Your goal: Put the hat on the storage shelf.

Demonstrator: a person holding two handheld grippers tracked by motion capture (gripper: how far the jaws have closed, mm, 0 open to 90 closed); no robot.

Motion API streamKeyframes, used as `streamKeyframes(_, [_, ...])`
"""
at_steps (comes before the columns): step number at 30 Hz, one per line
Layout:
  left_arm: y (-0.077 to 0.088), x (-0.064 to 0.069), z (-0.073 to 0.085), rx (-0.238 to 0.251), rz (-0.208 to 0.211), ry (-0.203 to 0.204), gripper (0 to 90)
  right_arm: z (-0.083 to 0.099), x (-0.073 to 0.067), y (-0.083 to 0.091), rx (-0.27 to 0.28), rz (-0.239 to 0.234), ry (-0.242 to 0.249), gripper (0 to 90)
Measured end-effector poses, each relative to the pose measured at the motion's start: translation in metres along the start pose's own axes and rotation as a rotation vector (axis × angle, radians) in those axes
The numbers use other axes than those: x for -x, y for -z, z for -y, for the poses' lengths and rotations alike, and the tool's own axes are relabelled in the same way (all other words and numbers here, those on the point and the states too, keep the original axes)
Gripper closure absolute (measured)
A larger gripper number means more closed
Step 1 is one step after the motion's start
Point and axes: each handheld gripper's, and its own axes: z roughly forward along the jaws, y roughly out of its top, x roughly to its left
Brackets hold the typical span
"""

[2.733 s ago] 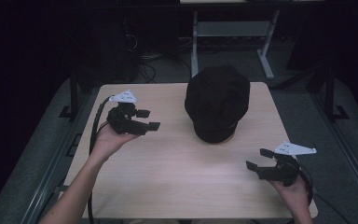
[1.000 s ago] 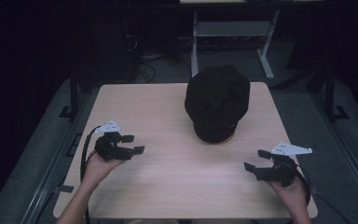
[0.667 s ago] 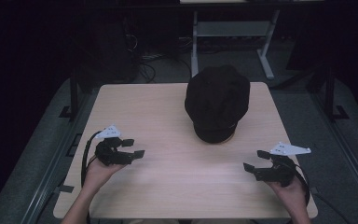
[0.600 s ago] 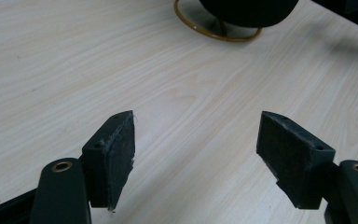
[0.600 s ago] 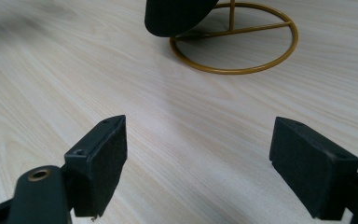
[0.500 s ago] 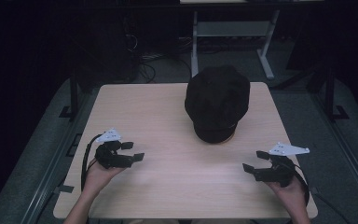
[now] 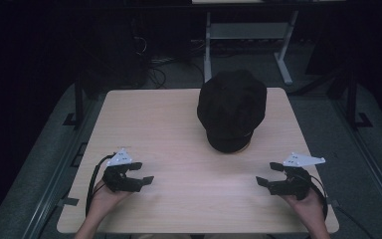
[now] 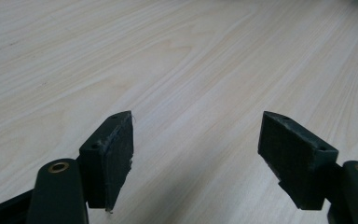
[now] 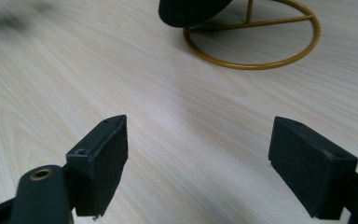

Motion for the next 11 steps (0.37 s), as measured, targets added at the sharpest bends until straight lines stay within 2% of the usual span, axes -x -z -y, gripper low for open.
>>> streamKeyframes(3, [-0.0018,0.0016,0.0009,-0.006,-0.006,-0.028,24.3,-0.0014,-0.0032,-0.0027,-0.009,-0.004,0.01,19.3])
streamKeyframes(11, [-0.0022,0.0019,0.0014,0.005,-0.035,-0.056,24.2,-0.0029,-0.0036,-0.006,-0.006,-0.021,0.029,19.7])
